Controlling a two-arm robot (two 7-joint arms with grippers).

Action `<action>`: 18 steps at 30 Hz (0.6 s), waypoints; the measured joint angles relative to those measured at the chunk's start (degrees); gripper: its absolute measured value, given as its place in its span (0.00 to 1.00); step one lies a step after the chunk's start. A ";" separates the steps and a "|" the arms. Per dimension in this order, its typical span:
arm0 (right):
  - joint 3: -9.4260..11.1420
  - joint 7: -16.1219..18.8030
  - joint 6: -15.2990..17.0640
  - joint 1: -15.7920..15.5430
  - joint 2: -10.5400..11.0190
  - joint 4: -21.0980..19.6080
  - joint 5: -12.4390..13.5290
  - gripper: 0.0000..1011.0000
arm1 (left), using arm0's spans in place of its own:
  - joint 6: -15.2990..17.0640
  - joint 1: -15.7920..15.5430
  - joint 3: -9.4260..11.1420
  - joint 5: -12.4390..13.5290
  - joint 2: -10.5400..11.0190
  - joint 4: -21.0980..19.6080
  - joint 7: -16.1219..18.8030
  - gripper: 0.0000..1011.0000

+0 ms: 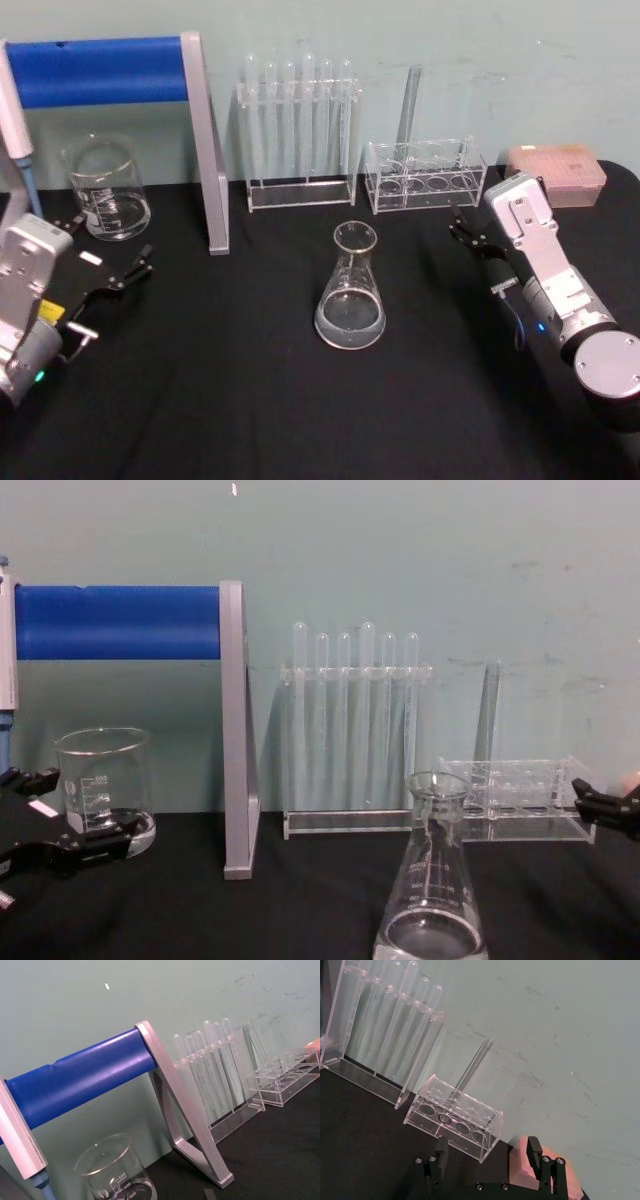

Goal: Grasp the erlenmeyer flask with one hand, shake it three times, then place it back.

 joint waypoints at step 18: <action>0.00 0.00 0.00 0.00 0.00 0.00 0.00 0.99 | 0.00 0.00 0.00 0.00 0.00 0.00 0.00 0.99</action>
